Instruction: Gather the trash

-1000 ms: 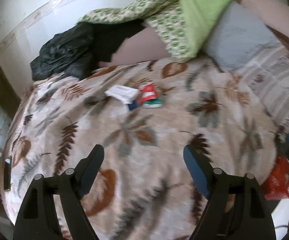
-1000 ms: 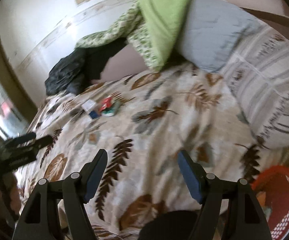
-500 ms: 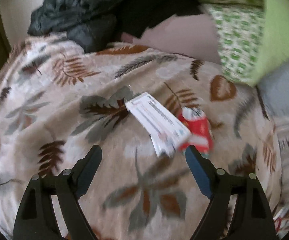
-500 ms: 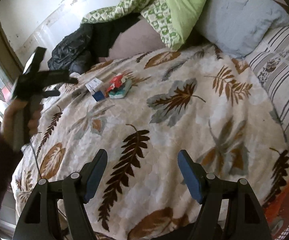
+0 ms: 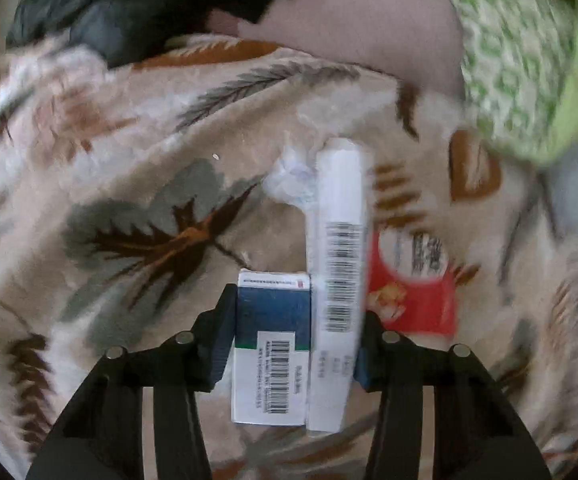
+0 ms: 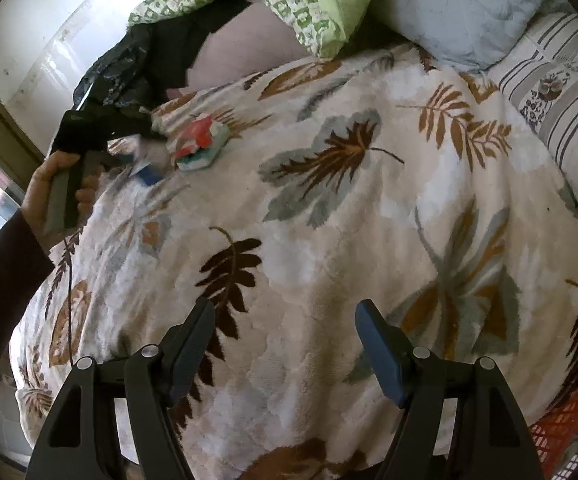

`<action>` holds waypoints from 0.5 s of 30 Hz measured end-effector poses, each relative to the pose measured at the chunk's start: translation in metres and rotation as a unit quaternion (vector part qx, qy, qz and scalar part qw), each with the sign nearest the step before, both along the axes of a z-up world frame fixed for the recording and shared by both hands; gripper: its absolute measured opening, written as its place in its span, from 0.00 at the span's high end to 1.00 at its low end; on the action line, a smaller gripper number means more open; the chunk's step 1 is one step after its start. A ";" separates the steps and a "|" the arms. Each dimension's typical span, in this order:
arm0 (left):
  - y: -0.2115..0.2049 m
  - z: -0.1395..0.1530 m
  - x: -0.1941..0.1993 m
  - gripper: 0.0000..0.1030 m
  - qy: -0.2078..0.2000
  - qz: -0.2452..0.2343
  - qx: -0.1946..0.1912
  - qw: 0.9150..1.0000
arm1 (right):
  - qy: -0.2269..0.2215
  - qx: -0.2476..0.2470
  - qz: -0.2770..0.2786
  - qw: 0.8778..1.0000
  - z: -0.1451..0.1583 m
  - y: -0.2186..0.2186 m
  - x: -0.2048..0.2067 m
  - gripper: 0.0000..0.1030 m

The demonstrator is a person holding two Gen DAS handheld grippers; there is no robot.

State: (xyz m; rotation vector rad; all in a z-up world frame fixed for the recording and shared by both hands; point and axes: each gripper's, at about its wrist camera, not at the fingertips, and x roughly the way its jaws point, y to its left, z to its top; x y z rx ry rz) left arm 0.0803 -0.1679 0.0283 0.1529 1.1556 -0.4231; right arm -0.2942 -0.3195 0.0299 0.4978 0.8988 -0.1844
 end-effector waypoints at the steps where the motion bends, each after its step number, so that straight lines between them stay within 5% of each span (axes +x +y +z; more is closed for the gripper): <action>1: 0.000 0.004 -0.011 0.55 -0.022 -0.012 0.010 1.000 | 0.001 0.001 0.001 1.000 -0.001 0.000 0.001 0.26; 6: 0.026 0.033 -0.048 0.55 -0.066 -0.022 0.003 0.998 | -0.005 -0.003 0.013 1.000 0.004 0.006 0.005 0.26; 13: 0.064 0.055 -0.119 0.51 -0.046 -0.051 -0.041 0.997 | -0.012 -0.002 0.042 0.999 0.013 0.025 0.017 0.26; 15: 0.069 0.052 -0.133 0.19 -0.041 -0.063 -0.056 0.996 | -0.013 0.008 0.044 0.999 0.012 0.030 0.021 0.26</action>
